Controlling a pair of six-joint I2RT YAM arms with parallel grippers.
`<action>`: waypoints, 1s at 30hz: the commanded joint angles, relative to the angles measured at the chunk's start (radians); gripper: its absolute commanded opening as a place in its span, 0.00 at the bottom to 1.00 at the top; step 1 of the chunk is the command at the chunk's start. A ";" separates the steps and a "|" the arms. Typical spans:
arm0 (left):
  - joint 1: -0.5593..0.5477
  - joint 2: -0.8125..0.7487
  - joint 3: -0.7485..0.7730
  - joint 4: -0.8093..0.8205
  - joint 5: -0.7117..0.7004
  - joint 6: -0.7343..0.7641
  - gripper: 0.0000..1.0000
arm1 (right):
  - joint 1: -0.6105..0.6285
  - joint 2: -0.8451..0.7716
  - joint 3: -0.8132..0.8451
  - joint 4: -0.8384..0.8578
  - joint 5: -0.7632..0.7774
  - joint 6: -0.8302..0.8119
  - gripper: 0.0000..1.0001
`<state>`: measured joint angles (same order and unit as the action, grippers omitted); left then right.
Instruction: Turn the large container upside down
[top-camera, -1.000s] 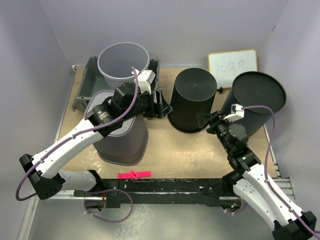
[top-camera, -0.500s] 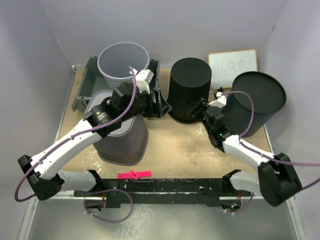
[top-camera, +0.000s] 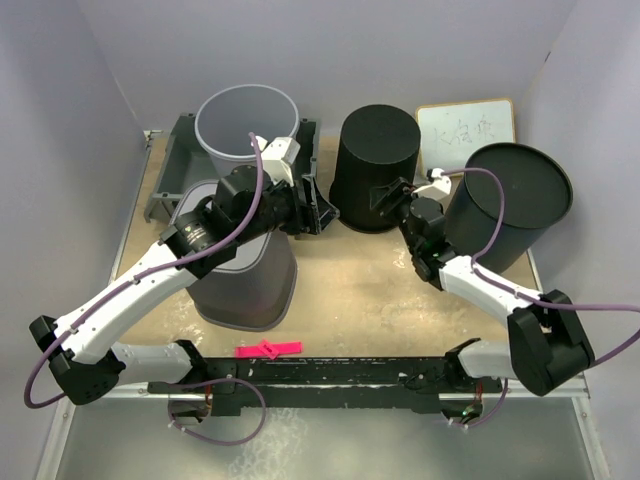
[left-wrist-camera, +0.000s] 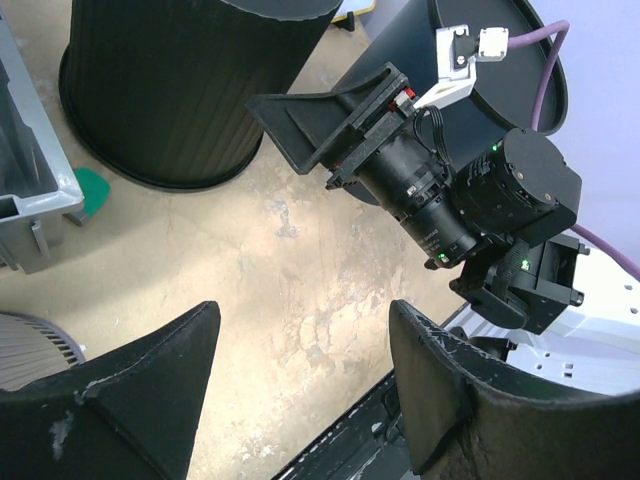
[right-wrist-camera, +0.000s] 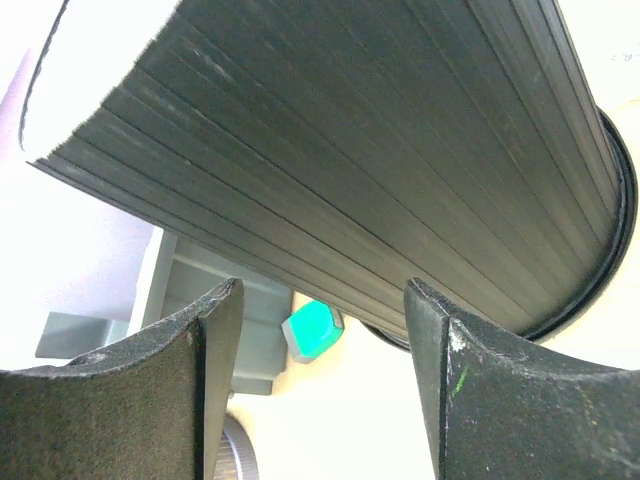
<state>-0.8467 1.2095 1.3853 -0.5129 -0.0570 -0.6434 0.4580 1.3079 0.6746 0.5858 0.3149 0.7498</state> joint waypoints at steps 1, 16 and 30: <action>-0.003 -0.009 0.014 0.036 -0.001 -0.005 0.66 | -0.003 -0.019 -0.013 0.072 -0.022 -0.024 0.67; -0.004 -0.087 0.003 -0.016 -0.061 -0.024 0.65 | -0.040 0.297 0.310 0.090 -0.043 -0.018 0.69; -0.005 -0.059 0.071 -0.063 -0.103 0.031 0.65 | 0.105 0.239 0.065 0.186 -0.132 0.010 0.64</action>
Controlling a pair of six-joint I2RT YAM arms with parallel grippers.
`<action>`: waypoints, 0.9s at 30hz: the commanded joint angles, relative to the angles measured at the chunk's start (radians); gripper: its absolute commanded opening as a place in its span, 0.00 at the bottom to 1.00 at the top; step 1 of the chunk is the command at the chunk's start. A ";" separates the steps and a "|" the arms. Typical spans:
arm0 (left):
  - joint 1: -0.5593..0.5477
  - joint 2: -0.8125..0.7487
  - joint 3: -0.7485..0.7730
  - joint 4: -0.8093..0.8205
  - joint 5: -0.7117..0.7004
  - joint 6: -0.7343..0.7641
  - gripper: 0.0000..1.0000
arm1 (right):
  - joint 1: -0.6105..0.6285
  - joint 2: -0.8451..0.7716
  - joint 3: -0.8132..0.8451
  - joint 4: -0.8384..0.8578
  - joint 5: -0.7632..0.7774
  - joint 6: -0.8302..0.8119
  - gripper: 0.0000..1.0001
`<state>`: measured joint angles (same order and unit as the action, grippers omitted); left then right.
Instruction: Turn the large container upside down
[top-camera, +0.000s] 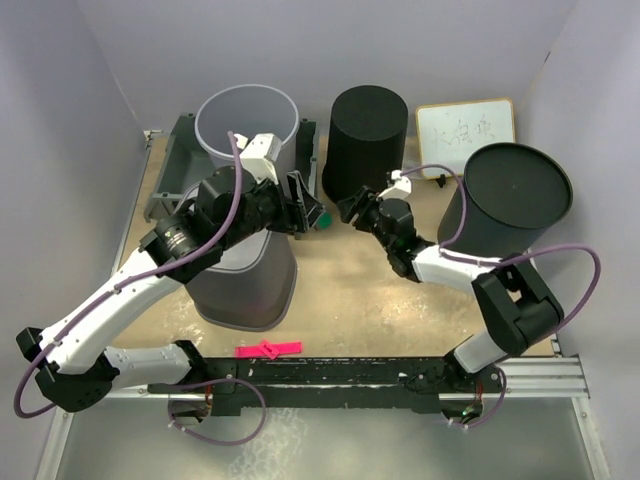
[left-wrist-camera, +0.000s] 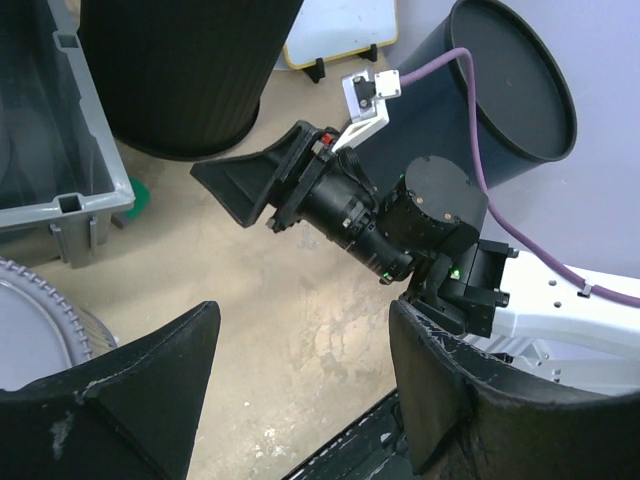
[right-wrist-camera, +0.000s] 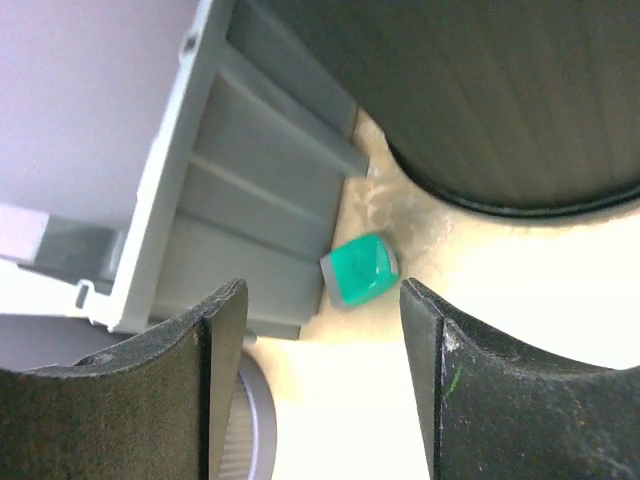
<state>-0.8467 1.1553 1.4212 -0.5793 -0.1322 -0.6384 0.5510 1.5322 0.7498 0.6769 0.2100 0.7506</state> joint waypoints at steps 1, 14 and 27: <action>-0.003 -0.003 0.034 0.005 -0.024 0.023 0.65 | 0.012 0.046 0.004 0.105 -0.021 0.012 0.64; -0.013 0.062 -0.018 -0.106 -0.031 0.011 0.65 | -0.113 0.312 0.390 -0.060 0.111 0.088 0.66; -0.012 -0.041 -0.063 -0.488 -0.531 -0.193 0.68 | -0.073 -0.124 -0.070 -0.027 -0.232 0.088 0.67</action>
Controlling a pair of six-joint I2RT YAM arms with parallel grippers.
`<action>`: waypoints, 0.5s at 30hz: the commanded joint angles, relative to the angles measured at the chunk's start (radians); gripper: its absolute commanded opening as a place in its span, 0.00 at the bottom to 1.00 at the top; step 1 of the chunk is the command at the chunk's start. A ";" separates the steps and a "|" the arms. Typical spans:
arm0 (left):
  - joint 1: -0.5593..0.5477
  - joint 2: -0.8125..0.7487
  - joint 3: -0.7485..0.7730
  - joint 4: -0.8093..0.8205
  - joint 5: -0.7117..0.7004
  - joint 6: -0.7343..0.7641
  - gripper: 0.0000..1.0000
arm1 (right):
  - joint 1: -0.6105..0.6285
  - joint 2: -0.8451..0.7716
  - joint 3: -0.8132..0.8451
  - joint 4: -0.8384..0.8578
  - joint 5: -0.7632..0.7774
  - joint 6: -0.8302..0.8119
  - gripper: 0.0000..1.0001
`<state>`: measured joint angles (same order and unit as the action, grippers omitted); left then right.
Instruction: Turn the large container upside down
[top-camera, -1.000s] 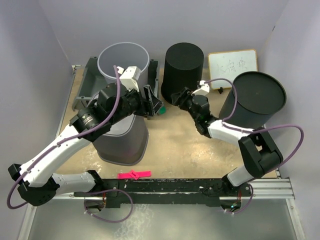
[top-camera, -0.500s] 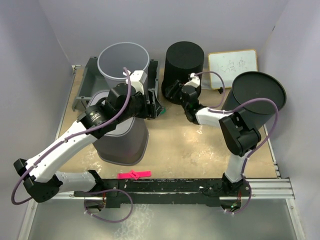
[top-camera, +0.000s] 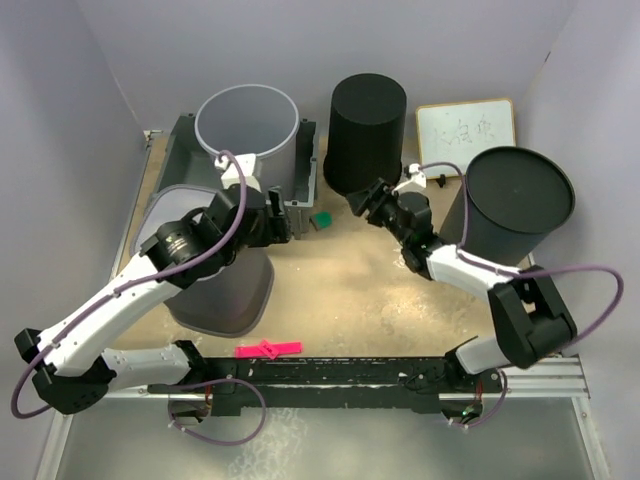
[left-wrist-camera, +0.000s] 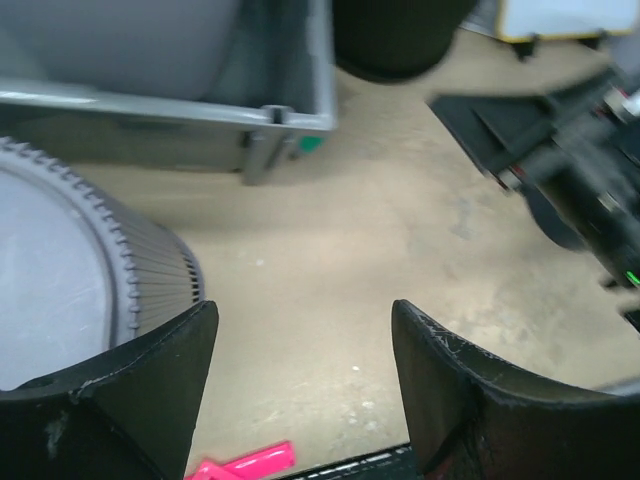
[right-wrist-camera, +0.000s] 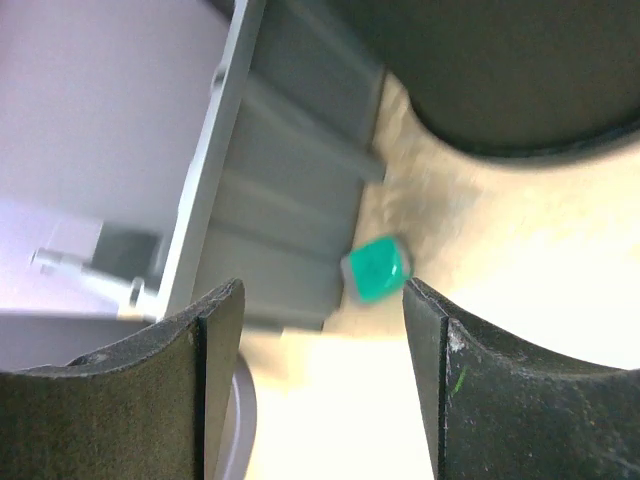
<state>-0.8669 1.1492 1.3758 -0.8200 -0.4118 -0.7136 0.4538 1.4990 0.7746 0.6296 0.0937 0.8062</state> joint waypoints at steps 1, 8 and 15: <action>0.009 -0.042 -0.010 -0.271 -0.291 -0.143 0.69 | 0.044 -0.108 -0.112 0.016 -0.139 0.039 0.67; 0.008 -0.046 0.093 -0.330 -0.483 -0.192 0.69 | 0.269 -0.063 -0.115 0.074 -0.177 0.091 0.67; 0.009 -0.131 0.092 0.052 -0.231 0.024 0.68 | 0.475 0.155 0.045 0.193 -0.174 0.164 0.65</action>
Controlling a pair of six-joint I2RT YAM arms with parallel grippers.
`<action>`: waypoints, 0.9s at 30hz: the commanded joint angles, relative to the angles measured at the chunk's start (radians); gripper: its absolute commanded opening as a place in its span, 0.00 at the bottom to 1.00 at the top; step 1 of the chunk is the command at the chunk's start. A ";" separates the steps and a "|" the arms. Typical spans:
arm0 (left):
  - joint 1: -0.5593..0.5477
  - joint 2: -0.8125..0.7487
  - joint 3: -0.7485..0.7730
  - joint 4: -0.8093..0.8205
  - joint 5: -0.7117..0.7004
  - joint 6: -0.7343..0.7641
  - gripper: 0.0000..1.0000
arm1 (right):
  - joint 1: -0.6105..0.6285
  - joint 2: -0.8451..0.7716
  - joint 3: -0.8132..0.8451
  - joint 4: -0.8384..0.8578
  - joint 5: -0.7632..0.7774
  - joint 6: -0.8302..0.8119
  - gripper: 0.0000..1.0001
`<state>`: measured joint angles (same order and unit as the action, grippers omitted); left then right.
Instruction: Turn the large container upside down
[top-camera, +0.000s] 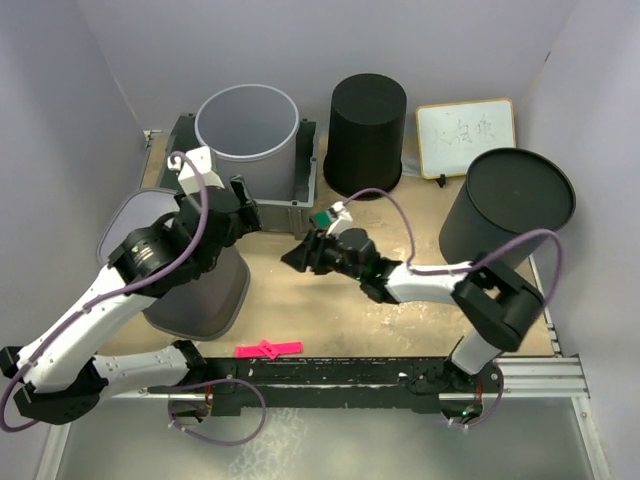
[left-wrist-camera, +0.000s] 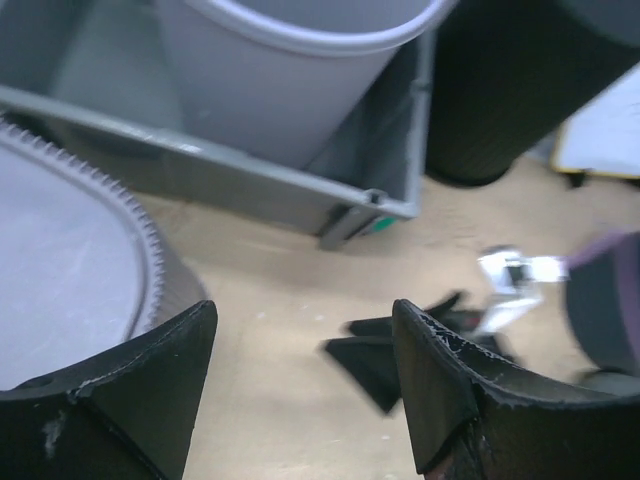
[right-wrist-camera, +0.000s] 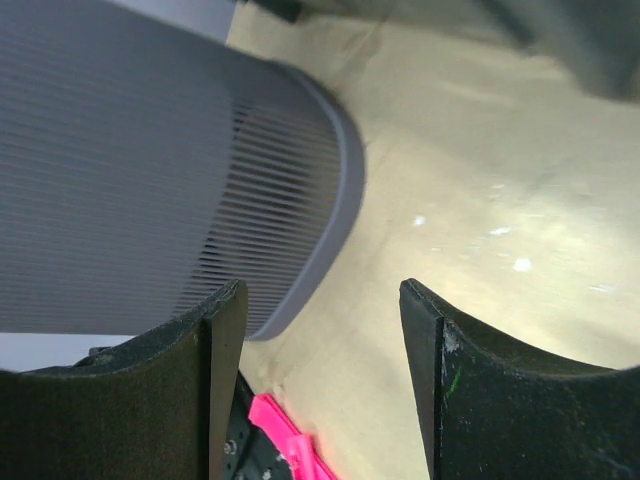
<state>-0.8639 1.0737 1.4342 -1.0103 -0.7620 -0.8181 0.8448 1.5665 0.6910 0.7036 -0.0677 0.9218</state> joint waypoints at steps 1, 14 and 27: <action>0.005 -0.049 0.045 0.262 0.152 0.141 0.68 | 0.116 0.120 0.163 0.118 -0.003 0.047 0.64; 0.005 0.169 0.305 0.216 0.161 0.243 0.69 | 0.334 0.403 0.526 0.057 -0.132 0.032 0.63; 0.096 0.433 0.562 0.164 0.080 0.393 0.71 | 0.161 -0.250 -0.041 -0.246 0.184 -0.138 0.66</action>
<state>-0.8398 1.4212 1.8793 -0.8509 -0.6487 -0.5247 1.0313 1.5330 0.7452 0.6384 -0.0566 0.8700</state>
